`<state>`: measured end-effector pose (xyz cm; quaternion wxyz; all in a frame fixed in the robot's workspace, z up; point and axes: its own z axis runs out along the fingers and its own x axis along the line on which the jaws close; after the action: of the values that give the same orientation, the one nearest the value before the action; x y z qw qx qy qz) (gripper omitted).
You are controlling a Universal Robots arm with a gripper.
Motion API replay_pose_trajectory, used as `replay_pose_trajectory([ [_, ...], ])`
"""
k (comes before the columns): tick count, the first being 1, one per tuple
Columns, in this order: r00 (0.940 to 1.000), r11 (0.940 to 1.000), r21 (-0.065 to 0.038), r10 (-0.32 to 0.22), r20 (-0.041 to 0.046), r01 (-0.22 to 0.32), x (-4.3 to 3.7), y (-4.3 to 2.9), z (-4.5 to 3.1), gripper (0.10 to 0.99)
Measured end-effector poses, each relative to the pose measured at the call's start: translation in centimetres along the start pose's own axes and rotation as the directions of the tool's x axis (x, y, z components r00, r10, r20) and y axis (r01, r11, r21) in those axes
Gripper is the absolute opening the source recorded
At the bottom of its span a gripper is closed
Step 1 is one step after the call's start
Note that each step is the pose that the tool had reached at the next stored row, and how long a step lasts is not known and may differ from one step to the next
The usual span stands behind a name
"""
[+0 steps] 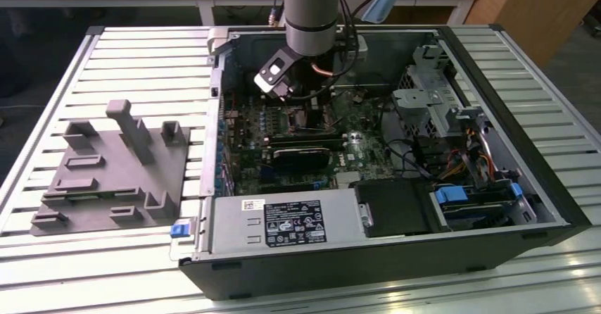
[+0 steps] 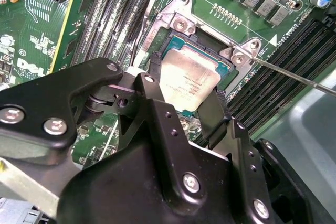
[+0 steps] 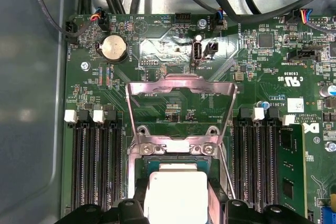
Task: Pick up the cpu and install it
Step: 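Place the cpu into insertion slot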
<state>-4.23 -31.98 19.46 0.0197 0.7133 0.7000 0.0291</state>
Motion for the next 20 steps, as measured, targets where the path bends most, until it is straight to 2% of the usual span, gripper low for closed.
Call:
replay_pose_trajectory([
  [7, 1.0, 1.0, 0.0, 0.0, 0.0, 0.0, 0.0, 0.01, 0.01, 0.533],
  [9, 1.0, 1.0, 0.0, 0.0, 0.0, 0.0, 0.0, 0.02, 0.01, 0.549],
  [10, 1.0, 1.0, 0.0, 0.0, 0.0, 0.0, 0.0, 0.02, 0.01, 0.612],
  [15, 1.0, 1.0, 0.0, 0.0, -0.0001, 0.0, 0.0, 0.03, 0.01, 0.612],
  [20, 1.0, 1.0, 0.0, 0.0, 0.0, 0.0, 0.01, 0.07, -0.56, 0.612],
])
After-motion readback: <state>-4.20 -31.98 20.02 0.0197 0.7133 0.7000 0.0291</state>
